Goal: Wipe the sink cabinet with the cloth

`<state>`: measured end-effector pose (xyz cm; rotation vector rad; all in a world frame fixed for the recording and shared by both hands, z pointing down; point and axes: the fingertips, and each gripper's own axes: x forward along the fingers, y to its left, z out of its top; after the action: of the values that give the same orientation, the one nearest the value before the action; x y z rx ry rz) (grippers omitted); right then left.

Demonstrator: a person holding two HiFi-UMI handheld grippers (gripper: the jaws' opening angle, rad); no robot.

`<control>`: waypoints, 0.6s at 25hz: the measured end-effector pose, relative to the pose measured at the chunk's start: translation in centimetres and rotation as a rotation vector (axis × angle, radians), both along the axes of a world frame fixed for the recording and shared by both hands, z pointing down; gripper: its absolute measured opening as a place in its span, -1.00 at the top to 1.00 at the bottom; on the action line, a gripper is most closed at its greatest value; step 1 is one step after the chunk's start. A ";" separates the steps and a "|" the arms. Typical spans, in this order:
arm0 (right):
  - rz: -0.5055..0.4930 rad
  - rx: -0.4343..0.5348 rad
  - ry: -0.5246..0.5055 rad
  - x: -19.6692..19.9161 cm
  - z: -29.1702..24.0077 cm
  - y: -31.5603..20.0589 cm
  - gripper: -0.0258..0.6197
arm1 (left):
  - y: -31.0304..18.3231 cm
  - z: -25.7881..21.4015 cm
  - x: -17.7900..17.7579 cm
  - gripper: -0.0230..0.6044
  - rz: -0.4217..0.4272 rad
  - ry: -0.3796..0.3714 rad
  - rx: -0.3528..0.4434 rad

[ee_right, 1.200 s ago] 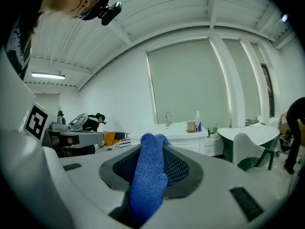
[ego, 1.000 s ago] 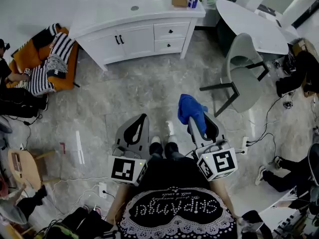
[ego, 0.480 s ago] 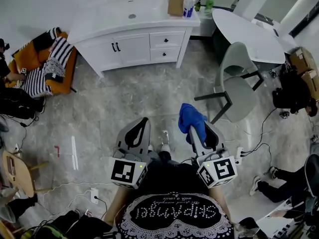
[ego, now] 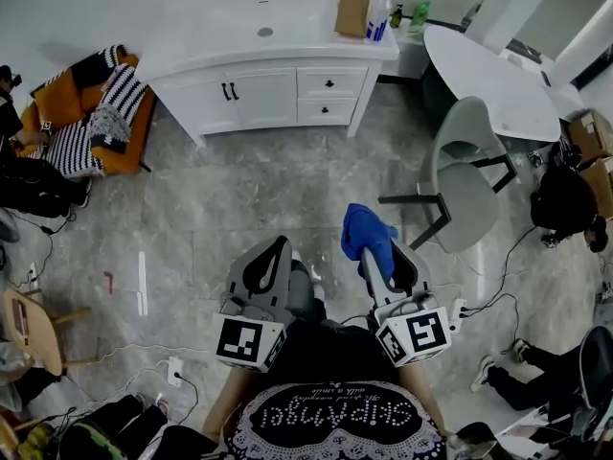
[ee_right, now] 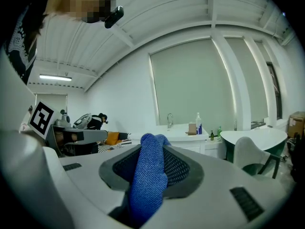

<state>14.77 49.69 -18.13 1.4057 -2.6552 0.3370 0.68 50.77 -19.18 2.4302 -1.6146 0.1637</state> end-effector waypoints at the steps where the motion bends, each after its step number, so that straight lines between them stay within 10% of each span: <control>1: -0.004 -0.003 -0.003 -0.3 0.1 -0.7 0.51 | -0.6 0.2 -0.2 0.92 -0.003 -0.001 -0.004; 15: 0.090 -0.016 -0.035 -3.0 -0.3 -16.2 0.51 | -17.1 -0.5 -3.5 0.92 0.086 -0.026 0.009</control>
<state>11.74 33.46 -18.39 1.5315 -2.6161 0.3948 -2.85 33.68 -19.68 2.5164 -1.5248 0.2032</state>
